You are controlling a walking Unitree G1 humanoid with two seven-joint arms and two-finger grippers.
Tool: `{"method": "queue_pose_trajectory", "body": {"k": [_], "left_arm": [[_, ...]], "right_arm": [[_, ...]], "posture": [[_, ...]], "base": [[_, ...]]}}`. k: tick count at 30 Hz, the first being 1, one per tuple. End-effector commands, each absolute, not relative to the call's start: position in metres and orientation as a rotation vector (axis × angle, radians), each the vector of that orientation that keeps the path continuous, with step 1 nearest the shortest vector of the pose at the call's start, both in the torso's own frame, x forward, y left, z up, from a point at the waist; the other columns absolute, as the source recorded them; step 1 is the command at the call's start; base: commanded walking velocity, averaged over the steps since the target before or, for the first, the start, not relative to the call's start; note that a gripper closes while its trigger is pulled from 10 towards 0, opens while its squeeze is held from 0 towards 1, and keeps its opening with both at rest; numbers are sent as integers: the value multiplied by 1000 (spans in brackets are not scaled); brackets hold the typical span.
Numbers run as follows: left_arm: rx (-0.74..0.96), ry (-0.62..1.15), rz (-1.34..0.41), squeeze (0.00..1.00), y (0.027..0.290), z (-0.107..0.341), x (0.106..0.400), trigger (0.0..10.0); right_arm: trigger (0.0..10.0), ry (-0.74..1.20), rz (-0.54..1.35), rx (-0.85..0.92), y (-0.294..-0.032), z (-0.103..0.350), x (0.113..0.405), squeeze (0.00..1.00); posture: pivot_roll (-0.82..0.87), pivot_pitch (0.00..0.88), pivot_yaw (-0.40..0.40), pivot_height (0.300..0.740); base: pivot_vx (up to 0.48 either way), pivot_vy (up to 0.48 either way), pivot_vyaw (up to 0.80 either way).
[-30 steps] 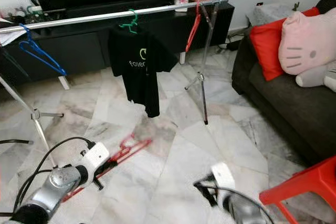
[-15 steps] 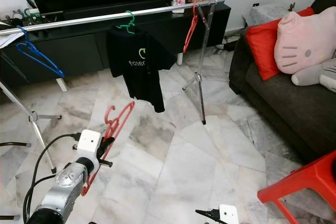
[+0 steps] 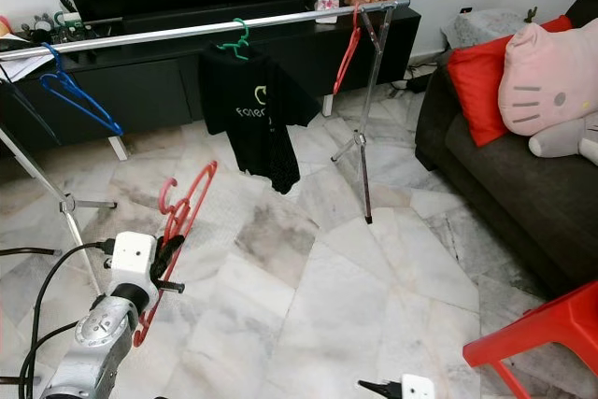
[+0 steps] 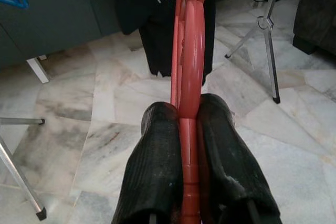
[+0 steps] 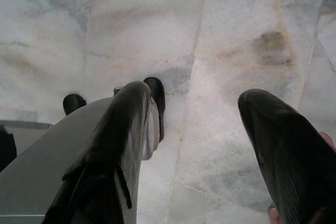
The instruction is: Hang hanger
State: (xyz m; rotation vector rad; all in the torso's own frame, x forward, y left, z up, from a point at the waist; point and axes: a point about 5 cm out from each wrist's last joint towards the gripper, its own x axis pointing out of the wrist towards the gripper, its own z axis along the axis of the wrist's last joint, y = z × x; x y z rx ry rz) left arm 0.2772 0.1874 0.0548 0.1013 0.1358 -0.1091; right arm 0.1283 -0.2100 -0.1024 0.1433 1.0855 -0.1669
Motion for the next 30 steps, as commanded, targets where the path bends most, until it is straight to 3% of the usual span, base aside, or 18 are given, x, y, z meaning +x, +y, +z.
{"method": "queue_pose_trajectory", "body": {"k": [1, 5, 10, 16, 30], "left_arm": [[83, 144, -91, 0, 188, 55, 279, 10000], [53, 132, -101, 0, 179, 61, 284, 10000], [45, 127, -114, 0, 175, 63, 286, 10000], [50, 130, -118, 0, 175, 64, 286, 10000], [62, 146, -141, 0, 168, 62, 286, 10000]], "right_arm": [[10000, 1094, -166, 157, -205, -104, 127, 0], [10000, 1096, -102, 146, -190, -105, 130, 0], [10000, 1101, -75, 131, -175, -107, 128, 0], [10000, 1119, -47, 128, -149, -111, 121, 0], [10000, 1131, -51, 115, -144, -113, 115, 0]], "posture": [[-73, 21, 5, 740], [-78, 17, 9, 740], [-71, 16, 10, 740], [-65, 26, 7, 740], [-68, 42, 4, 740]], "base": [[0, 0, 0], [0, 0, 0], [299, 0, 586], [334, 0, 0], [347, 0, 0]]}}
